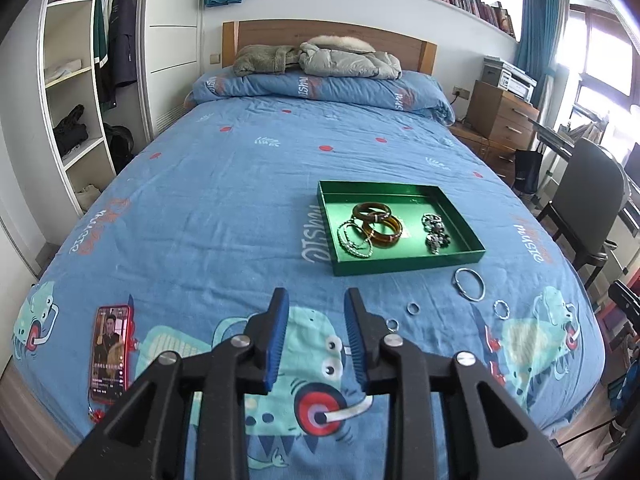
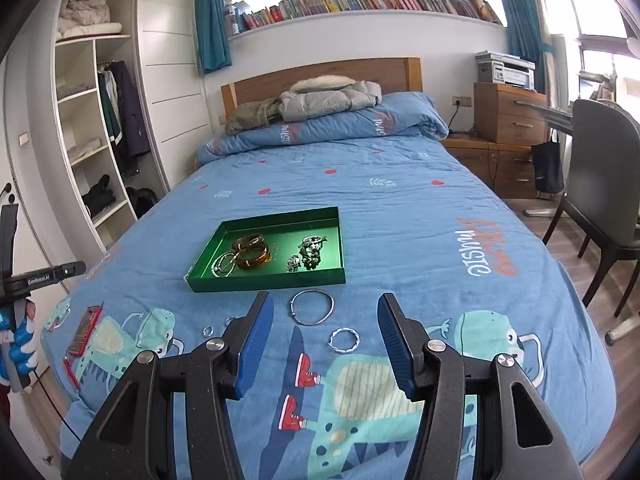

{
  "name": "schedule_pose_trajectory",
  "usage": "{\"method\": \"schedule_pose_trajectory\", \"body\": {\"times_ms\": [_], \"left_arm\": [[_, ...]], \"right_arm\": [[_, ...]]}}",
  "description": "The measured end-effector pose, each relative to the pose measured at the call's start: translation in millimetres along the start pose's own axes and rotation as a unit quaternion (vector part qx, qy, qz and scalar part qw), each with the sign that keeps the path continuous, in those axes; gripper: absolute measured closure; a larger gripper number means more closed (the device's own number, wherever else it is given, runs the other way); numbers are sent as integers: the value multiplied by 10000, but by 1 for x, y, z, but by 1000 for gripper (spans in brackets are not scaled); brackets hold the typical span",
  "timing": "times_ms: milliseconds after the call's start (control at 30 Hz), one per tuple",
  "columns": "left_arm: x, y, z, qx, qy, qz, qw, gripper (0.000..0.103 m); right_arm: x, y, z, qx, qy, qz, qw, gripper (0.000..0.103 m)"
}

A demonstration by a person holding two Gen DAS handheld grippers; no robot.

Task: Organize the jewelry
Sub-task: 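Withdraw both tools from the tray back over the remaining silver pieces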

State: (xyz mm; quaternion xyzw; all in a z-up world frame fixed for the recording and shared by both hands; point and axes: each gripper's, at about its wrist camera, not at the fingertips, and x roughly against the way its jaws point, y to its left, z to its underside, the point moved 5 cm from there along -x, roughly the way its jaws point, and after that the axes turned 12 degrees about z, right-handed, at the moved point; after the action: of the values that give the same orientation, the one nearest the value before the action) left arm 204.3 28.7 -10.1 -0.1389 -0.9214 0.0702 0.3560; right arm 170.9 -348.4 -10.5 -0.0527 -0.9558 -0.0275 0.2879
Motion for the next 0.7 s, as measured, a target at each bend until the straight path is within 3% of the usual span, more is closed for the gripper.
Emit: {"method": "schedule_pose_trajectory", "body": {"times_ms": [367, 700], "left_arm": [[5, -19, 40, -49, 221, 224, 9995, 73], [4, -16, 56, -139, 259, 227, 9993, 69]], "right_arm": [[29, -8, 30, -271, 31, 85, 9996, 48], [35, -2, 41, -367, 106, 102, 9992, 46]]}}
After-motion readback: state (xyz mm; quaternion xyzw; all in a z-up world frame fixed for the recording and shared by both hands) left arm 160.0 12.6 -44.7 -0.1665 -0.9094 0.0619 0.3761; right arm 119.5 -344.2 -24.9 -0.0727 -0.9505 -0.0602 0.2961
